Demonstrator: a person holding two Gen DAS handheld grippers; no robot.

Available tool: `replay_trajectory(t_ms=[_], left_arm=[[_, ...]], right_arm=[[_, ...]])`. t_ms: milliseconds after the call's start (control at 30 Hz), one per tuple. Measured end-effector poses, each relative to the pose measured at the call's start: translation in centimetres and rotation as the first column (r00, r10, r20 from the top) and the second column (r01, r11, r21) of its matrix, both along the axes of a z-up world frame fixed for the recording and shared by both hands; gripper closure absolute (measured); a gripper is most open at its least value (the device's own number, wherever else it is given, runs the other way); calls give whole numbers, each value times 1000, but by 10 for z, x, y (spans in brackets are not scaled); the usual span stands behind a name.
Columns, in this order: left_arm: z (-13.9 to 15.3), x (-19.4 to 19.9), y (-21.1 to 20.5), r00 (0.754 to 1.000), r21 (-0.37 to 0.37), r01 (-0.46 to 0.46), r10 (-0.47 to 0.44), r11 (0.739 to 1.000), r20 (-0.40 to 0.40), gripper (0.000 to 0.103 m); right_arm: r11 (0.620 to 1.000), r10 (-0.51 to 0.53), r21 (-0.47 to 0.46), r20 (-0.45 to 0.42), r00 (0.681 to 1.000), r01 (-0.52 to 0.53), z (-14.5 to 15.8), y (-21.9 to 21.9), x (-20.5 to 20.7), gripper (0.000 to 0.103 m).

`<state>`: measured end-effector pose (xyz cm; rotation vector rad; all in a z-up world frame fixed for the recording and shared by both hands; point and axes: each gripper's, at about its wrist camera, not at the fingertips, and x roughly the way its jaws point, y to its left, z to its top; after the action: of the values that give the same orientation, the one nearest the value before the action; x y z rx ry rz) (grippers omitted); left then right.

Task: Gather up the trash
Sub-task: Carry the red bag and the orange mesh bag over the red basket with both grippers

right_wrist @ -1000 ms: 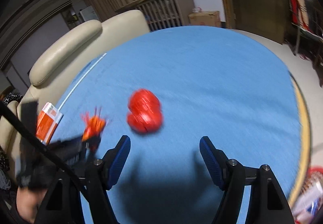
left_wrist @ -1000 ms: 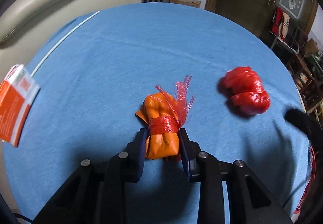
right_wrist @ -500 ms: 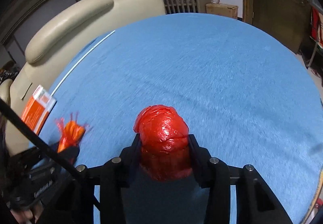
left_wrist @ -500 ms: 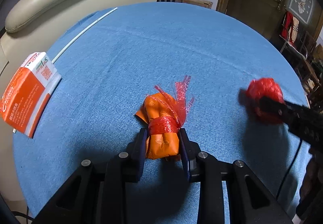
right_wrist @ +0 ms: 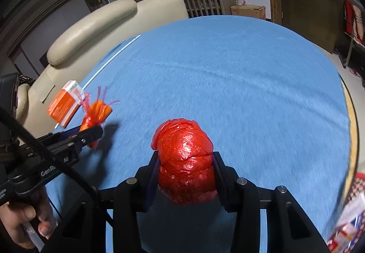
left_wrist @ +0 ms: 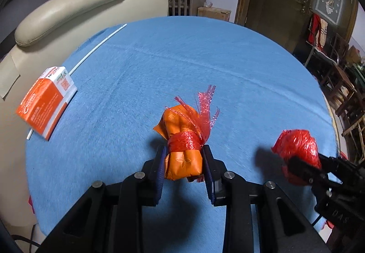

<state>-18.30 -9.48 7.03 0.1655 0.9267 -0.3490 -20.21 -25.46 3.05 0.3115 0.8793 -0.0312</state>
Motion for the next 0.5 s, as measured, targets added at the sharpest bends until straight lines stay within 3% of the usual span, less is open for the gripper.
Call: replay_trajectory(t_ms=[500], left_arm=[[26, -66, -22, 996, 0, 60, -60, 998, 65, 71]], right_arm=[[997, -72, 26, 93, 993, 70, 28, -2, -90, 57]])
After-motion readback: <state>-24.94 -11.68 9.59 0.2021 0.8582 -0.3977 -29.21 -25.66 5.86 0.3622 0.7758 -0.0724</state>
